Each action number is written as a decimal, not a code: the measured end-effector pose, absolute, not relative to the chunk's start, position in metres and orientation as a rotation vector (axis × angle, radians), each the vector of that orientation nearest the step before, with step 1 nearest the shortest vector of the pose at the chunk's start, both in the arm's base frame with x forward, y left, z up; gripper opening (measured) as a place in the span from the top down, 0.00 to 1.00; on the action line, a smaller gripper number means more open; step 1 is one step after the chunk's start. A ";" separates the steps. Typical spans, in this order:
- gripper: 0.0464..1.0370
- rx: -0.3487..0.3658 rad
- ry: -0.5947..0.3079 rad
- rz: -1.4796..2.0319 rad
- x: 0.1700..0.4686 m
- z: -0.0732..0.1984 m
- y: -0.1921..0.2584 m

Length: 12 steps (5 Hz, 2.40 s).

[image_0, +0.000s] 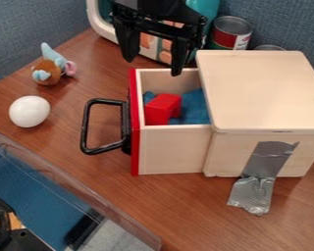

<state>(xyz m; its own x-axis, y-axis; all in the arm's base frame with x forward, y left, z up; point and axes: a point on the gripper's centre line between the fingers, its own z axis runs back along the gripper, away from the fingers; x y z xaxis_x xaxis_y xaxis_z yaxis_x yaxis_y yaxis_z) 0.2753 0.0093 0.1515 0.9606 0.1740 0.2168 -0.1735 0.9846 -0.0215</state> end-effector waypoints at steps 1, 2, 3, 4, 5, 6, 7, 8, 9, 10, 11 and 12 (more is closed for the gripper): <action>0.04 -0.002 -0.195 0.177 0.274 0.144 0.009; 0.04 -0.006 -0.186 0.151 0.279 0.127 0.004; 0.04 -0.007 -0.200 0.140 0.285 0.117 0.002; 0.04 -0.003 -0.207 0.123 0.290 0.107 0.003; 0.04 -0.020 -0.248 0.096 0.293 0.101 0.001; 0.04 -0.017 -0.276 0.104 0.295 0.099 0.007; 0.04 -0.018 -0.300 0.106 0.295 0.098 0.007; 0.04 -0.021 -0.316 0.118 0.297 0.097 0.009; 0.04 -0.027 -0.325 0.126 0.297 0.096 0.013; 0.04 -0.036 -0.309 0.125 0.297 0.091 0.015; 0.04 -0.052 -0.271 0.137 0.295 0.083 0.018; 0.04 -0.087 -0.247 0.161 0.293 0.078 0.020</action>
<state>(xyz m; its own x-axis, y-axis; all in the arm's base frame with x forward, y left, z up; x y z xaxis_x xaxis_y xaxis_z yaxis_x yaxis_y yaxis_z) 0.2931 0.0204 0.0777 0.9568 0.1696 0.2363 -0.1482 0.9833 -0.1055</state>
